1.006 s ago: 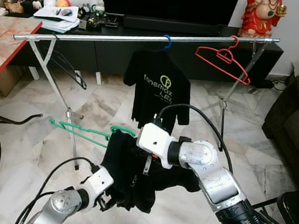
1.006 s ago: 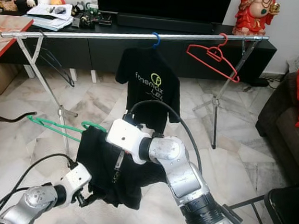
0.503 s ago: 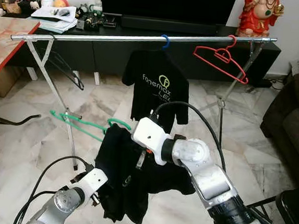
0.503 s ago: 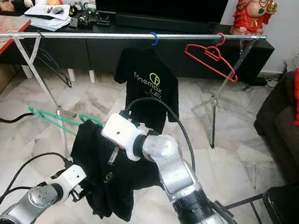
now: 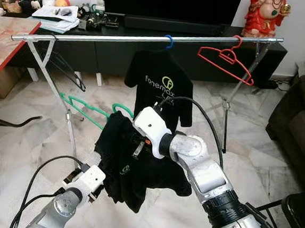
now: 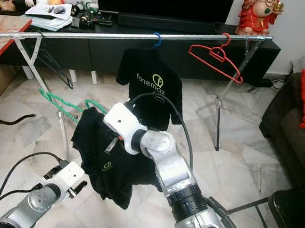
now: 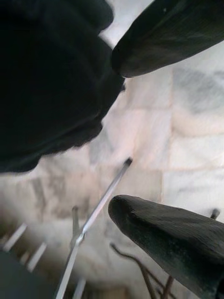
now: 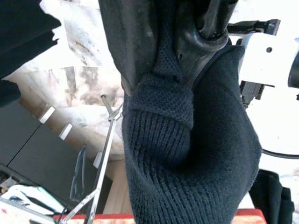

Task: Hang hanger

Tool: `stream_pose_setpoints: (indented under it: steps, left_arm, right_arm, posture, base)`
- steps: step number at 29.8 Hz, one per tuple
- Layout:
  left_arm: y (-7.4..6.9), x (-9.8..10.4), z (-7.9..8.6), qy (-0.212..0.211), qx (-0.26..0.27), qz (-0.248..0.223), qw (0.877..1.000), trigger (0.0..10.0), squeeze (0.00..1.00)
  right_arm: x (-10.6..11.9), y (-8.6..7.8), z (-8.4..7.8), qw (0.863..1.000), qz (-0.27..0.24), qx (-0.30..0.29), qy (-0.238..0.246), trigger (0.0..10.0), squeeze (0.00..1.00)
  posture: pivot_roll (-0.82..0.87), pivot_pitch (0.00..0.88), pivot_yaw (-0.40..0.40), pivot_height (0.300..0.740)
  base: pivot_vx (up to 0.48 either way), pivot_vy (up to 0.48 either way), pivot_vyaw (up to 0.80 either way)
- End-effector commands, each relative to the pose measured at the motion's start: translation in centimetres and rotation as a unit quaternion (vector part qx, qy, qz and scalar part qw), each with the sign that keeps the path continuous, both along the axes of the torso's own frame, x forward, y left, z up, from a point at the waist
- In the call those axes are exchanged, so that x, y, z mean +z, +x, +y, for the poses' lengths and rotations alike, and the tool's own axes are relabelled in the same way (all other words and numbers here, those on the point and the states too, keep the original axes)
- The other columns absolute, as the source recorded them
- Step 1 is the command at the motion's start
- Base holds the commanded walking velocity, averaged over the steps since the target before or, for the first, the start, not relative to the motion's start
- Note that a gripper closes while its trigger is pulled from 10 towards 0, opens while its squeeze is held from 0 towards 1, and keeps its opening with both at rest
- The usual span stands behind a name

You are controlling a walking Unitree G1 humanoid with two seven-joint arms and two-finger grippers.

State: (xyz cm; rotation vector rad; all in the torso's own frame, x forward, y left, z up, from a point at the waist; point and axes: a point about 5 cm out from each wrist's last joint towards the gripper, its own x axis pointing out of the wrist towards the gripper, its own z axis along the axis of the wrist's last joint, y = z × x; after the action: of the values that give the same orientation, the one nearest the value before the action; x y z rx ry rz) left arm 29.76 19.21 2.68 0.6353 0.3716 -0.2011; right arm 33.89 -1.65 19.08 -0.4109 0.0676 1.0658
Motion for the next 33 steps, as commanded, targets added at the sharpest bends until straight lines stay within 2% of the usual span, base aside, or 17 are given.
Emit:
stream_pose_setpoints:
  steps: [1, 3, 8, 21, 29, 33]
  left_arm:
    - [0.0, -0.1, 0.3, 0.001, 0.015, -0.007, 1.0, 10.0, 0.0]
    - [0.1, -0.1, 0.3, -0.004, 0.02, -0.012, 1.0, 10.0, 0.0]
    - [-0.2, -0.6, -0.5, 0.003, -0.01, -0.005, 1.0, 10.0, 0.0]
    - [-0.8, -1.4, -0.5, -0.008, -0.013, 0.007, 1.0, 10.0, 0.0]
    - [0.1, -0.1, -0.1, -0.008, 0.022, -0.056, 0.998, 10.0, 0.0]
    - [0.2, 0.2, 0.0, -0.012, 0.032, -0.07, 0.997, 10.0, 0.0]
  right_arm:
    - [1.1, 0.2, 0.2, 1.0, -0.008, -0.001, 0.019, 0.0, 0.0]
    - [1.2, 0.3, 0.3, 1.0, -0.007, -0.001, 0.021, 0.0, 0.0]
    - [1.3, 0.4, 0.5, 1.0, -0.006, -0.003, 0.024, 0.0, 0.0]
    - [2.2, 0.8, 1.1, 0.999, -0.006, -0.008, 0.043, 0.0, 0.0]
    - [2.2, 0.7, 1.3, 0.999, -0.005, -0.002, 0.047, 0.0, 0.0]
    - [2.2, 0.6, 1.3, 0.999, -0.003, -0.002, 0.047, 0.0, 0.0]
  posture:
    - [0.0, 0.112, -0.036, 0.74]
    - [0.0, 0.112, -0.035, 0.74]
    - [0.0, 0.113, -0.037, 0.74]
    - [0.01, 0.114, -0.038, 0.74]
    - [0.0, 0.114, -0.04, 0.74]
    - [0.0, 0.114, -0.04, 0.74]
  base:
    - [0.0, 0.0, 0.0]
    - [0.0, 0.0, 0.0]
    - [0.0, 0.0, 0.0]
    - [0.0, 0.0, 0.0]
    - [0.0, 0.0, 0.0]
    - [0.0, 0.0, 0.0]
